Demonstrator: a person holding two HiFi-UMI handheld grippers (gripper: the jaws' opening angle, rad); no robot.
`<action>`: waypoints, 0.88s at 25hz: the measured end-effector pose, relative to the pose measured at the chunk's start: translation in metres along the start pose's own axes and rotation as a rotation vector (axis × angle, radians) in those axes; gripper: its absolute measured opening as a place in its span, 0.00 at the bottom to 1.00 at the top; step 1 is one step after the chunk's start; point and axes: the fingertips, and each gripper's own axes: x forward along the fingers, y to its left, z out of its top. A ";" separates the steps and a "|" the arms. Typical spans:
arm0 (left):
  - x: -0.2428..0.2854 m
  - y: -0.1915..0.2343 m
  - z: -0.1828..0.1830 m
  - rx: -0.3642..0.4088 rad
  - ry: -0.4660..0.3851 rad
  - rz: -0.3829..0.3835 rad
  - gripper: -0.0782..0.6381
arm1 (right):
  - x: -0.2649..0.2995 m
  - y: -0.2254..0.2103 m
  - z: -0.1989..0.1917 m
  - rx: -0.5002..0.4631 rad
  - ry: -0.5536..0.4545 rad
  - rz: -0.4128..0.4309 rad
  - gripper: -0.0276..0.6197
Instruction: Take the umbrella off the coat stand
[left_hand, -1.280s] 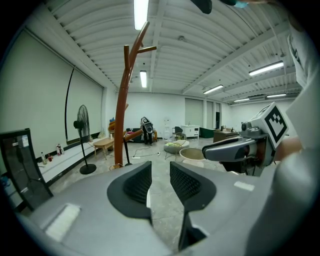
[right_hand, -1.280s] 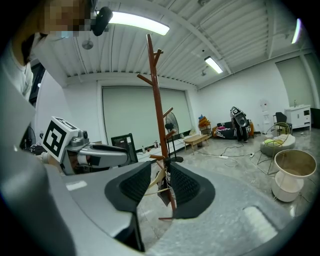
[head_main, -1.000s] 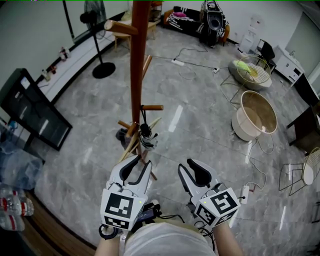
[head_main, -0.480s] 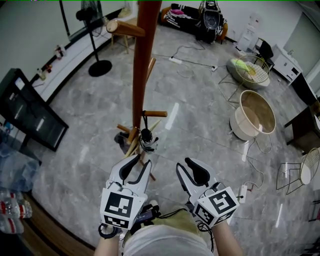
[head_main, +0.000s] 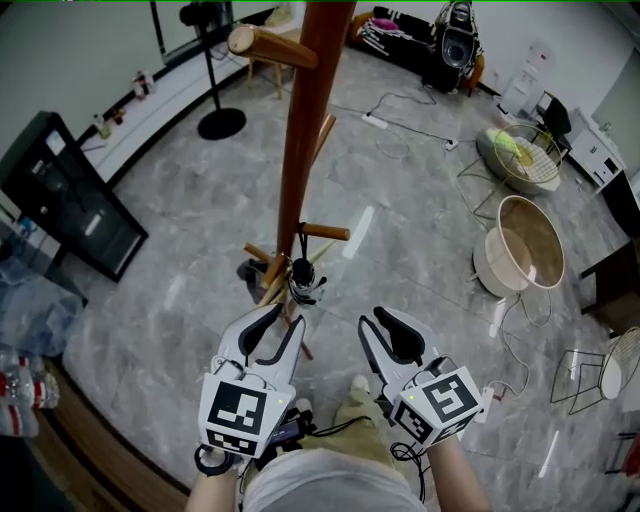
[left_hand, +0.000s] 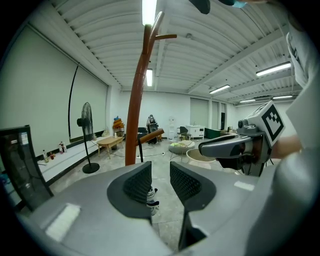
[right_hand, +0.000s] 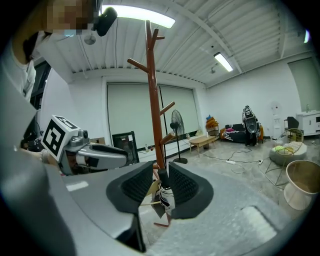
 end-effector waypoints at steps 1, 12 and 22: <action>0.001 0.001 0.000 0.003 0.001 0.012 0.27 | 0.003 -0.003 0.001 -0.005 0.000 0.013 0.18; 0.011 0.012 0.002 -0.046 -0.001 0.133 0.27 | 0.050 -0.016 0.007 -0.046 0.013 0.157 0.18; 0.015 0.023 0.004 -0.080 0.008 0.220 0.28 | 0.095 -0.026 0.002 -0.084 0.049 0.257 0.18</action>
